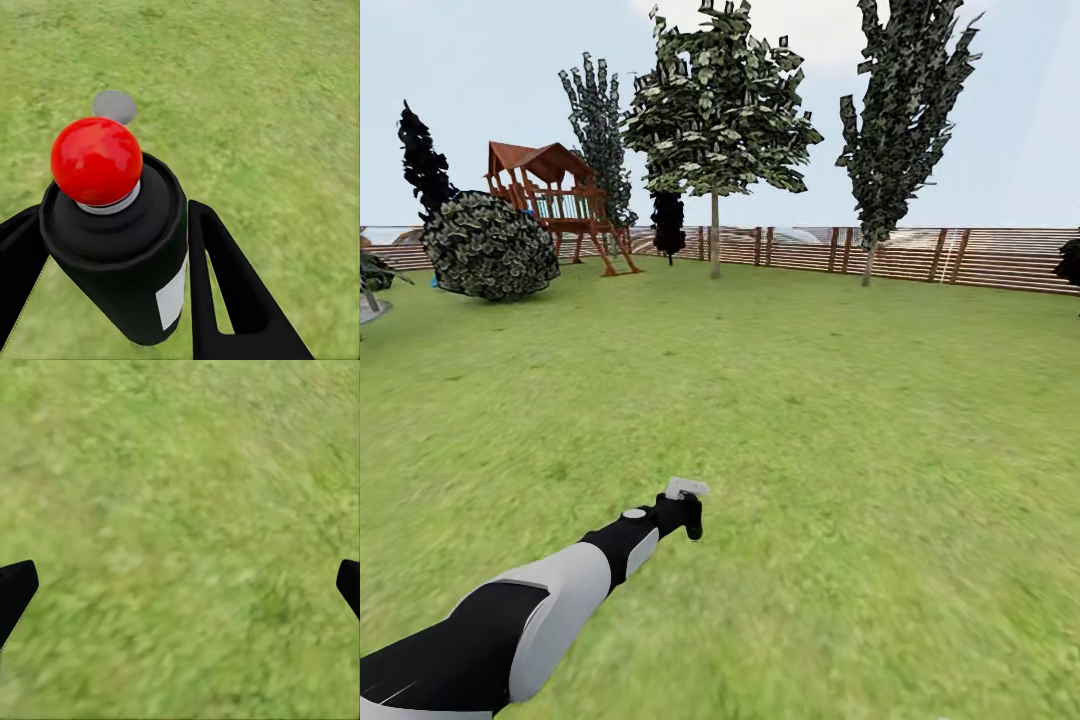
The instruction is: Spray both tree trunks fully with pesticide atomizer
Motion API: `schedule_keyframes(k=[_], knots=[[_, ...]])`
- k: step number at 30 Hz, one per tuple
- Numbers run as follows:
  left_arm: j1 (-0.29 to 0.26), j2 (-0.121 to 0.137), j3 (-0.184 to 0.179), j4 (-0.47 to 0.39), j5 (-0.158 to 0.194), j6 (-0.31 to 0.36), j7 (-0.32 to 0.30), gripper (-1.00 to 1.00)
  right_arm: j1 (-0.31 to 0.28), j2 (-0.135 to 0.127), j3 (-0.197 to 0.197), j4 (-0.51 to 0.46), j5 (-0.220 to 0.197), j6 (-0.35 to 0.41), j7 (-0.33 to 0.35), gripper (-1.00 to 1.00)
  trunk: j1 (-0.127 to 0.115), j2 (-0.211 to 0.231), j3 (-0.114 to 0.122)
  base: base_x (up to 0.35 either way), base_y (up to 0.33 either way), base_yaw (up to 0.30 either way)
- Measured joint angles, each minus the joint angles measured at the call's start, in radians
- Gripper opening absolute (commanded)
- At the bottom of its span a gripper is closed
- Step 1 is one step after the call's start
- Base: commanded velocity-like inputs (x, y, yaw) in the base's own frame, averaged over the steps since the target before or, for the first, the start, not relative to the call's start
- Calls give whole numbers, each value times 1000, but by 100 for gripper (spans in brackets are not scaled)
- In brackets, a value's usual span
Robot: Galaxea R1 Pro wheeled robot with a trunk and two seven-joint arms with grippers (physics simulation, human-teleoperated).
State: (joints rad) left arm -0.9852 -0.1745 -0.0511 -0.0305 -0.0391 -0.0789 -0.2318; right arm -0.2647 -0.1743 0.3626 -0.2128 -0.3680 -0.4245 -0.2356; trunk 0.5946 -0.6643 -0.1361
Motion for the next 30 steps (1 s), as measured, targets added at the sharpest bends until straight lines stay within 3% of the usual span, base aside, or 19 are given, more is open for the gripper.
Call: schedule_keyframes(k=[30], knots=[[0,0,0,0,0,0,0,-100,0,0,0,0,0,0,0,100,0,0,0,350,31,0]])
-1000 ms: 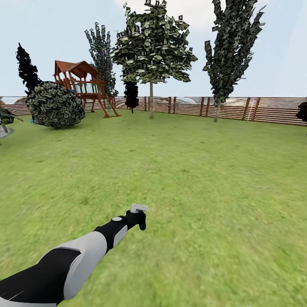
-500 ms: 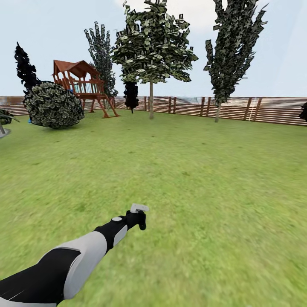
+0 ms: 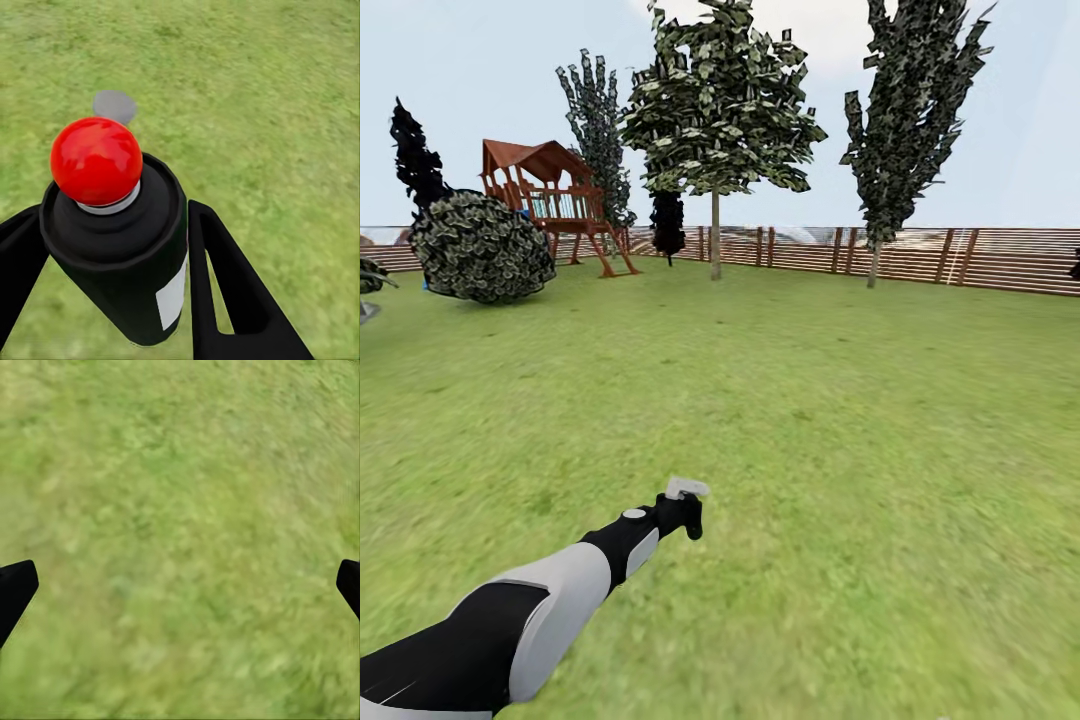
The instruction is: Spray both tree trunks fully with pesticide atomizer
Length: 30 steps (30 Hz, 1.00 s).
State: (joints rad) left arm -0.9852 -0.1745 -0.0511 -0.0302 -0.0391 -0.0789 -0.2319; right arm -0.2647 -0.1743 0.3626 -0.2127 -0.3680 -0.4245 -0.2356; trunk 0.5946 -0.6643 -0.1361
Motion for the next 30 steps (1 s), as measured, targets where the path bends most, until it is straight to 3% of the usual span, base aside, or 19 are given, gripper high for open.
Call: schedule_keyframes(k=[30], knots=[[0,0,0,0,0,0,0,-100,0,0,0,0,0,0,0,100,0,0,0,350,0,0]])
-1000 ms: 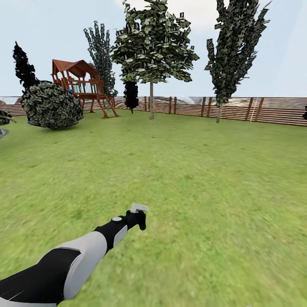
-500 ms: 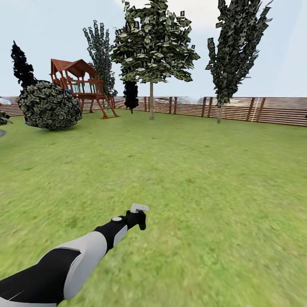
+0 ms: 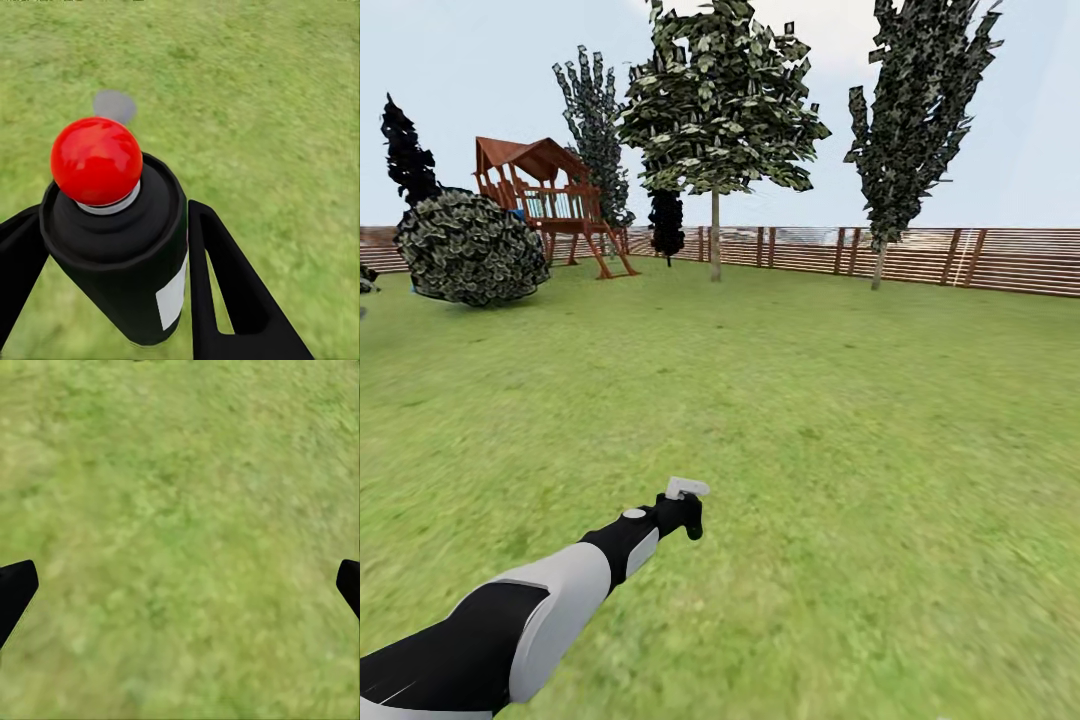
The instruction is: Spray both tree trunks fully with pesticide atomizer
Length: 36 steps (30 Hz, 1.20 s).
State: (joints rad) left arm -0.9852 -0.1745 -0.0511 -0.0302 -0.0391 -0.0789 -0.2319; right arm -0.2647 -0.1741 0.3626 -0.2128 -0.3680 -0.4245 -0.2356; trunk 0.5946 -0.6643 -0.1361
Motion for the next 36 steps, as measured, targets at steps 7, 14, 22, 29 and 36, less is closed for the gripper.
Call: schedule_keyframes(k=[7,14,22,29,36], knots=[[0,0,0,0,0,0,0,-100,0,1,0,0,0,0,0,100,0,0,0,350,0,0],[0,0,0,0,0,0,0,-100,0,1,0,0,0,0,0,100,0,0,0,350,0,0],[0,0,0,0,0,0,0,-100,0,1,0,0,0,0,0,100,0,0,0,350,0,0],[0,0,0,0,0,0,0,-100,0,1,0,0,0,0,0,100,0,0,0,350,0,0],[0,0,0,0,0,0,-1,-100,0,1,0,0,0,0,0,100,0,0,0,350,0,0]])
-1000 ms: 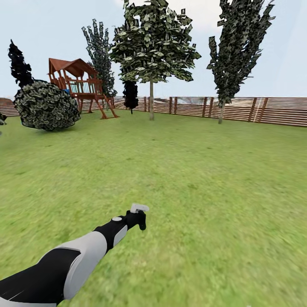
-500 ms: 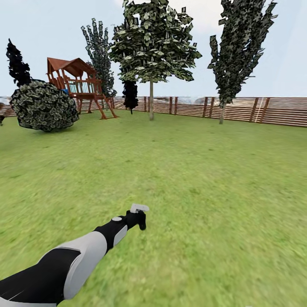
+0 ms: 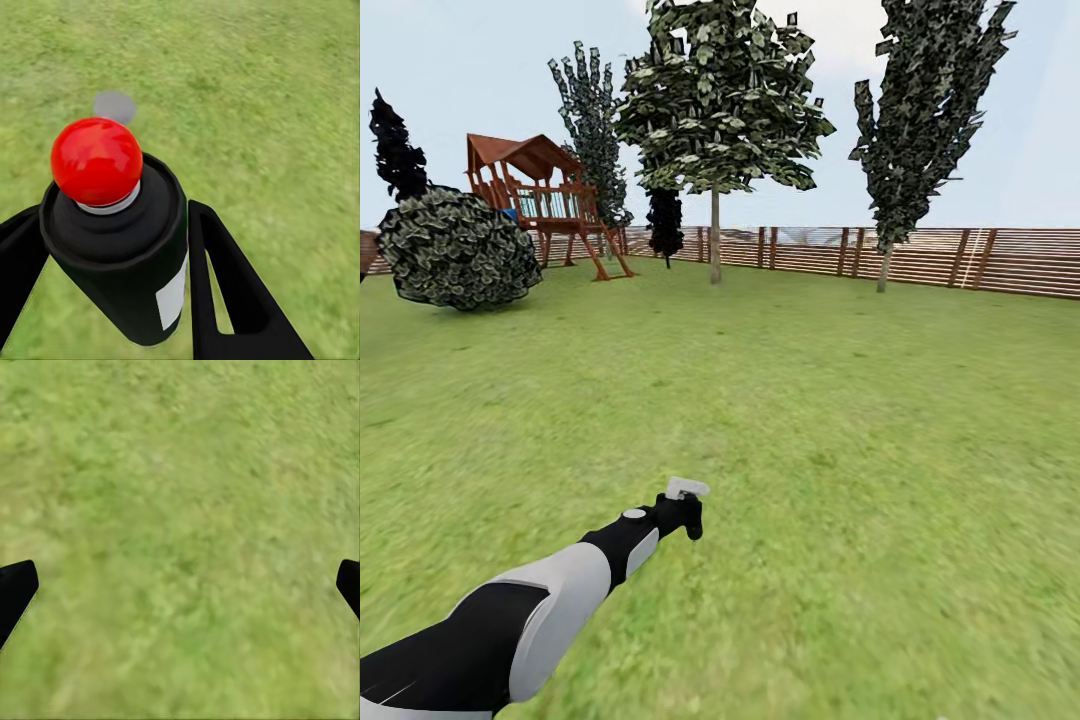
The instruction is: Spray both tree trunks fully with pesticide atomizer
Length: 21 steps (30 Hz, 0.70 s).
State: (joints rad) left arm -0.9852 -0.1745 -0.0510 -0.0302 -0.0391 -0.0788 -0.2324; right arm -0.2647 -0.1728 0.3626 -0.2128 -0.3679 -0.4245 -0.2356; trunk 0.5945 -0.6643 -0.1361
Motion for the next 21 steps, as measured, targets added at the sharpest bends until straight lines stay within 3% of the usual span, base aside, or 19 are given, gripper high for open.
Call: schedule_keyframes(k=[21], knots=[[0,0,0,0,0,0,0,-100,0,0,0,0,0,0,0,100,0,0,0,350,0,0]])
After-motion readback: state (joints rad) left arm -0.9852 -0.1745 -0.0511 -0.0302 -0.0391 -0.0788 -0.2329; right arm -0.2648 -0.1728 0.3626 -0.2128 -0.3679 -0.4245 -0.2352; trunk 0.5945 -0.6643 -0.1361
